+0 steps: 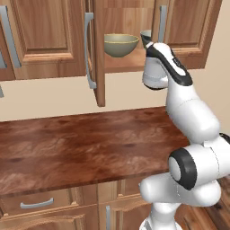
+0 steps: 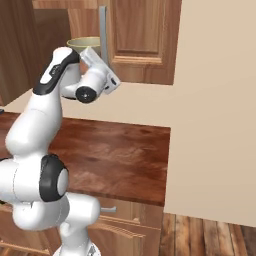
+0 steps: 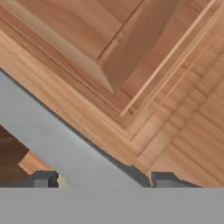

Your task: Open the cabinet. Pick the bowls from the counter and place them in the cabinet. Then close the cabinet.

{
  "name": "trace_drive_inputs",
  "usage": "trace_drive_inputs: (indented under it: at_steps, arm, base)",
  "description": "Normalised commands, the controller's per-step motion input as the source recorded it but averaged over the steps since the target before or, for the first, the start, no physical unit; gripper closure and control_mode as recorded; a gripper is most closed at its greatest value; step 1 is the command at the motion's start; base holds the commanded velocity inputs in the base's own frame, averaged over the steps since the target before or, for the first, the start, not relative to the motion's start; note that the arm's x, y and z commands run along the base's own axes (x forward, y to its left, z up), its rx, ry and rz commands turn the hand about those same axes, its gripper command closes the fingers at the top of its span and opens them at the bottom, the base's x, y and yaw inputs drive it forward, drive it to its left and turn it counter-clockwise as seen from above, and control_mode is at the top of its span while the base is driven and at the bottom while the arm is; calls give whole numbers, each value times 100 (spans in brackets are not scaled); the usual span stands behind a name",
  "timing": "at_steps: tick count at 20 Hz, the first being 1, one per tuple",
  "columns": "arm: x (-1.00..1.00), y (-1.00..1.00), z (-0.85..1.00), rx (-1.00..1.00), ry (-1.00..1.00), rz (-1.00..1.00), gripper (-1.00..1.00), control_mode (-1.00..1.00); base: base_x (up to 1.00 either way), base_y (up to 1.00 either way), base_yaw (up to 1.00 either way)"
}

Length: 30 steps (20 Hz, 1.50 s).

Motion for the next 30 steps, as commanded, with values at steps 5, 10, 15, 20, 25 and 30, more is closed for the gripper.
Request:
trace_drive_inputs:
  at_steps: [5, 10, 15, 20, 25, 30]
  arm:
    - [100, 0, 0, -6, 9, -31, -100, -100]
    - [-15, 6, 9, 8, 15, -13, -100, -100]
    - [-53, -8, 20, 25, 14, 0, -100, -100]
    - [-31, 35, 5, 22, 9, 5, -100, -100]
    - [0, 91, 0, 14, 5, 14, -100, -100]
    - [-23, 35, 11, 14, -1, 18, -100, -100]
  base:
    - [0, 0, 0]
    - [0, 0, 0]
    - [0, 0, 0]
    - [0, 0, 0]
    - [0, 0, 0]
    - [0, 0, 0]
